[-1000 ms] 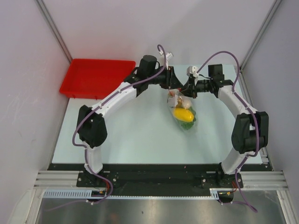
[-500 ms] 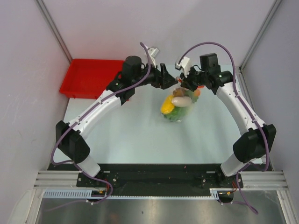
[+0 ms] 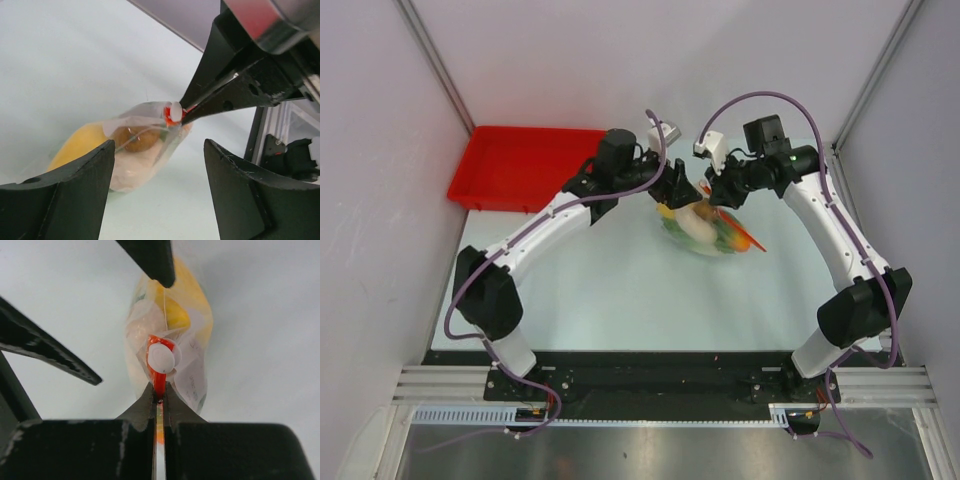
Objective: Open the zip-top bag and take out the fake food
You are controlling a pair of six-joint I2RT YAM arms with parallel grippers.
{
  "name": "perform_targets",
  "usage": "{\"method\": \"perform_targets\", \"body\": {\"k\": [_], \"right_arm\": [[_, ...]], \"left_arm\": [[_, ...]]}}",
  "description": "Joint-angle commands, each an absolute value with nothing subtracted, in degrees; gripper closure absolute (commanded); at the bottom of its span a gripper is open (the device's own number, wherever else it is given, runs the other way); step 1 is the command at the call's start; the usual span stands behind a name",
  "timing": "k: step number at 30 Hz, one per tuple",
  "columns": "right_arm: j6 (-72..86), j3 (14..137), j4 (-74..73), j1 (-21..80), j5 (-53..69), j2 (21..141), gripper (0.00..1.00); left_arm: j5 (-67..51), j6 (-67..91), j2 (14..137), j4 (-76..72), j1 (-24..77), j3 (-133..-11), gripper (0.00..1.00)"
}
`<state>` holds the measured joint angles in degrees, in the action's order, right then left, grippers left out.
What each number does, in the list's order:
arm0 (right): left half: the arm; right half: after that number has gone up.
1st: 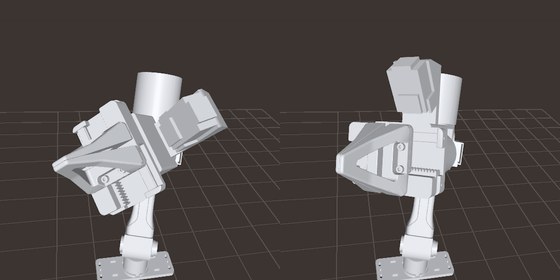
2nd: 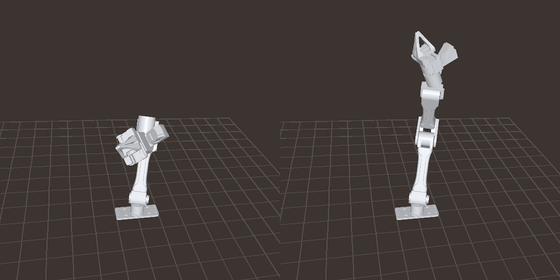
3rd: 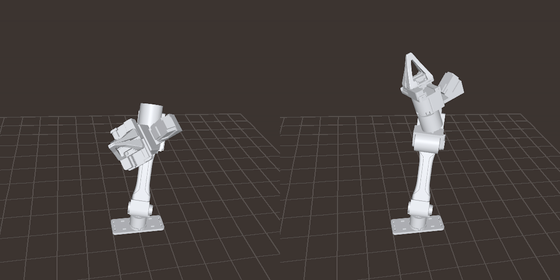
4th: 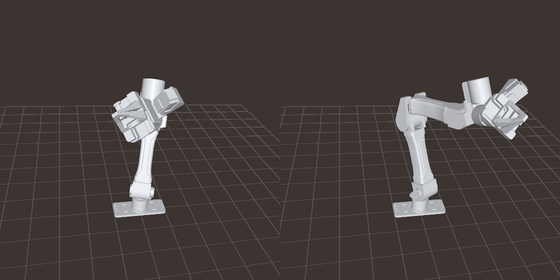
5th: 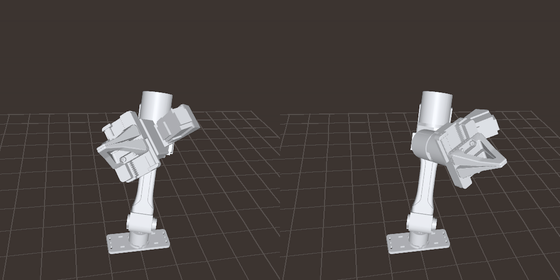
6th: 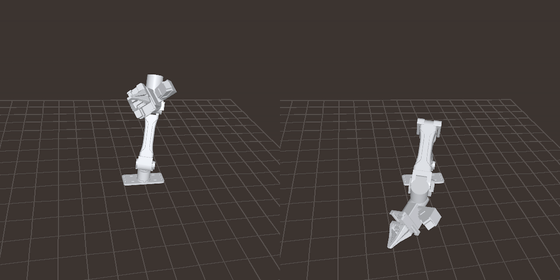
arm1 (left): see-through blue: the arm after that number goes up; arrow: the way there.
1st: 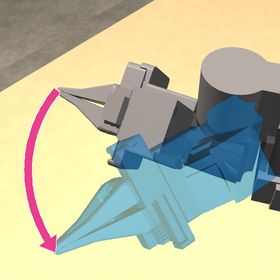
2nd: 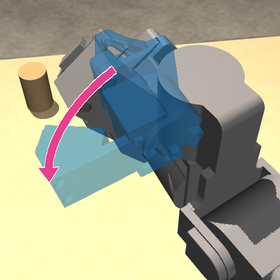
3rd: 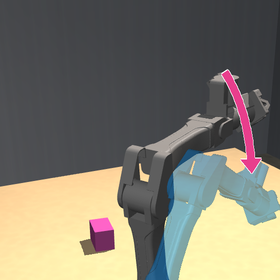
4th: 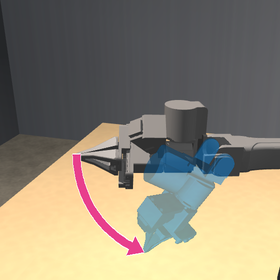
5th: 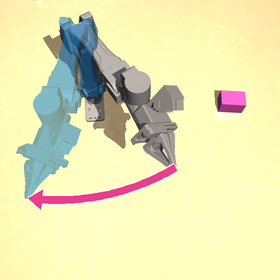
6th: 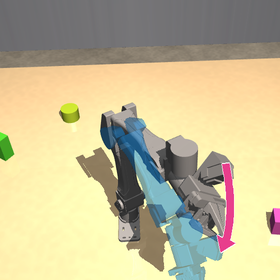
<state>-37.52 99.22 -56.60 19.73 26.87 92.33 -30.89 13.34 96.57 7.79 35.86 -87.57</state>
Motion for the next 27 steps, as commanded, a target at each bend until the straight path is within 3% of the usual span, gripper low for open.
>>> {"method": "perform_targets", "body": {"k": [1, 8, 10, 15, 20, 21, 22, 23, 24, 26, 27], "right_arm": [[-38.06, 99.41, -57.13, 18.81, 31.46, 89.47, 1.0], [-38.41, 99.49, -56.69, 18.11, 36.29, 89.65, 1.0], [-38.5, 99.49, -56.51, 17.93, 37.0, 89.65, 1.0], [-38.93, 99.58, -56.6, 17.75, 38.58, 90.26, 1.0], [-38.67, 99.32, -56.6, 17.84, 38.76, 90.26, 1.0], [-38.06, 99.23, -56.69, 17.84, 38.5, 90.18, 1.0], [-37.36, 98.53, -56.52, 17.93, 37.63, 89.74, 0.96], [-36.14, 97.83, -56.17, 17.84, 36.92, 89.3, 0.85], [-34.3, 96.87, -53.46, 17.75, 35.61, 88.6, 0.59], [-29.28, 94.22, -52.12, 17.49, 33.84, 86.75, 0.54], [-27.7, 93.78, -51.16, 16.79, 33.75, 86.49, 0.47]], "left_arm": [[-37.87, 1.96, 99.57, 9.4, 35.6, -93.42, 0.25], [-52.98, -2.02, 103.53, 3.0, 33.93, -93.52, 0.24], [-57.82, -0.36, 105.11, 0.8, 32.96, -93.78, 0.36], [-59.85, 2.72, 106.26, -3.15, 32.08, -92.38, 0.51], [-59.42, 5.71, 106.79, -7.03, 31.99, -92.2, 0.8], [-58.89, 5.45, 106.44, -6.77, 31.99, -92.02, 0.93], [-57.58, 5.45, 106.09, -7.03, 31.99, -91.76, 0.99], [-57.05, 5.54, 105.3, -7.29, 31.99, -90.97, 1.0], [-56.43, 5.36, 104.77, -7.03, 32.08, -90.71, 1.0], [-52.66, 4.92, 102.41, -6.59, 32.25, -88.61, 1.0], [-51.86, 4.75, 101.52, -7.81, 32.34, -87.46, 1.0]]}}
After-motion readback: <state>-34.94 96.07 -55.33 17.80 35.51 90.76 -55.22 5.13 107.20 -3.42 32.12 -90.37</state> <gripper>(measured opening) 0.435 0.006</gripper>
